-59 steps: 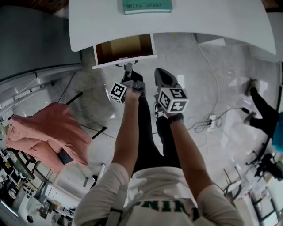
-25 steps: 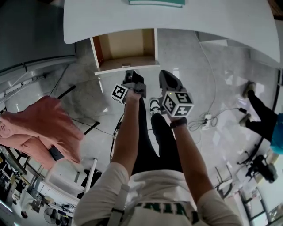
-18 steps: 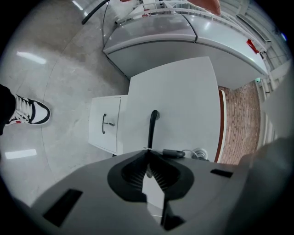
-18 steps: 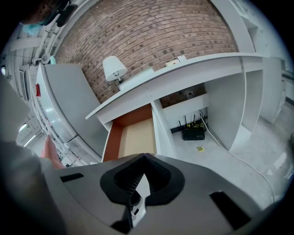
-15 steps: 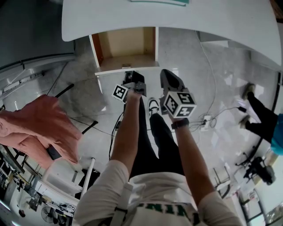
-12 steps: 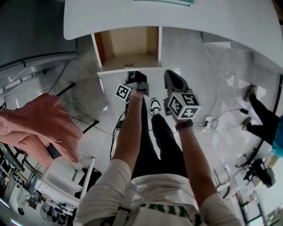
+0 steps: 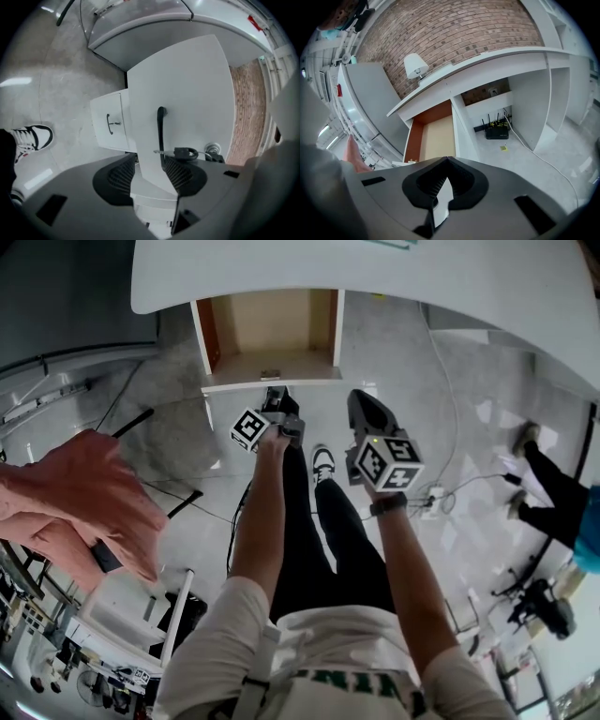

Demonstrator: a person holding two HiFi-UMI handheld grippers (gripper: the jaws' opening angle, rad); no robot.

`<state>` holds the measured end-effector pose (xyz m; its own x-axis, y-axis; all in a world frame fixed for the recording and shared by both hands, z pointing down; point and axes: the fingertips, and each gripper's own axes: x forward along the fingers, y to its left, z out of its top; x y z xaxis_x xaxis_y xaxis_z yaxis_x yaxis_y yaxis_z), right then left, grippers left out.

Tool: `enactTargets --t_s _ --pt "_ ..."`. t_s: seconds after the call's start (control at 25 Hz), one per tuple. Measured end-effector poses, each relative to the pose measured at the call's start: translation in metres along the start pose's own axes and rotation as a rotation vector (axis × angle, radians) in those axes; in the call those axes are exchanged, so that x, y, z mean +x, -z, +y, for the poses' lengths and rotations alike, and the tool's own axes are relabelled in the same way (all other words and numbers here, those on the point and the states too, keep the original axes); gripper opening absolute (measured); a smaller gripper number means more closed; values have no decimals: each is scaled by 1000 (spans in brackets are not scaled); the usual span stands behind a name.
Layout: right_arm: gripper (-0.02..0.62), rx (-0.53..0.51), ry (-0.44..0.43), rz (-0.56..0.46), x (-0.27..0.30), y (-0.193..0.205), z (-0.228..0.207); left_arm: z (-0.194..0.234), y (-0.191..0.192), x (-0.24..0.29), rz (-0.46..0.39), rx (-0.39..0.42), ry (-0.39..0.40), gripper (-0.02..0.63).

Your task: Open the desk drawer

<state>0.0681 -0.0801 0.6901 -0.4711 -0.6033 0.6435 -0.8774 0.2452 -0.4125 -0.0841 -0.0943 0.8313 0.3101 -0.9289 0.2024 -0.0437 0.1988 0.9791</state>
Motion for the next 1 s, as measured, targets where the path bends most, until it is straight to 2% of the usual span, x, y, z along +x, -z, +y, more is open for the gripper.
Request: enactTargets --t_s 0.12,0.28,0.44,0.52,0.64,0.8,1.0 --pt "-5 -5 -5 13 -3 0 4 8 0 -7 48 32 -83 192" --pt "-5 -9 2 37 -8 2 1 22 3 -17 71 -1 -197 253" --pt "-5 -8 -4 40 -11 1 2 30 3 -20 57 -15 -226 301" --pt "-5 -4 0 34 -13 0 0 34 5 -22 76 8 -233 322" --pt "-5 -9 4 32 -16 -2 -4 48 17 -31 168 86 -279 327" --pt "-5 -11 18 33 -20 2 -11 48 26 -43 226 216 -348 325" --pt "-5 -14 37 18 -36 -3 -4 11 21 -65 351 564 -426 325"
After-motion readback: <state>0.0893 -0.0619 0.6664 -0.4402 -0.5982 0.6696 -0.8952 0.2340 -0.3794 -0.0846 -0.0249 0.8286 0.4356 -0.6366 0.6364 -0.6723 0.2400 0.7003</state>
